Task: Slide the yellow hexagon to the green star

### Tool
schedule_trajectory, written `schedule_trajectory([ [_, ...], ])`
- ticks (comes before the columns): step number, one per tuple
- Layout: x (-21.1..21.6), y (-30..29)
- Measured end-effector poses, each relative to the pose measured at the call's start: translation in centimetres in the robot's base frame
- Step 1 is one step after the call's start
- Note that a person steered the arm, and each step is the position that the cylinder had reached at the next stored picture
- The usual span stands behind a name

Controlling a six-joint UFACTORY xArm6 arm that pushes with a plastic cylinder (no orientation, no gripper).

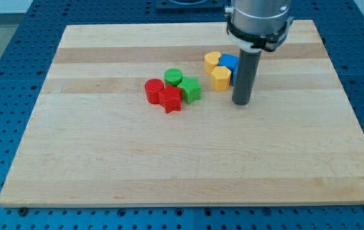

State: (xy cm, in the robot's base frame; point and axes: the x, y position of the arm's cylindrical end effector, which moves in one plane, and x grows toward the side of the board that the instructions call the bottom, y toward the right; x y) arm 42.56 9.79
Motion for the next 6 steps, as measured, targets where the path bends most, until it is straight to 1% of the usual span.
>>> schedule_trajectory([
  [2,-4.6,0.3],
  [3,-5.8,-0.3],
  [5,-5.8,-2.3],
  [6,-5.0,-4.1],
])
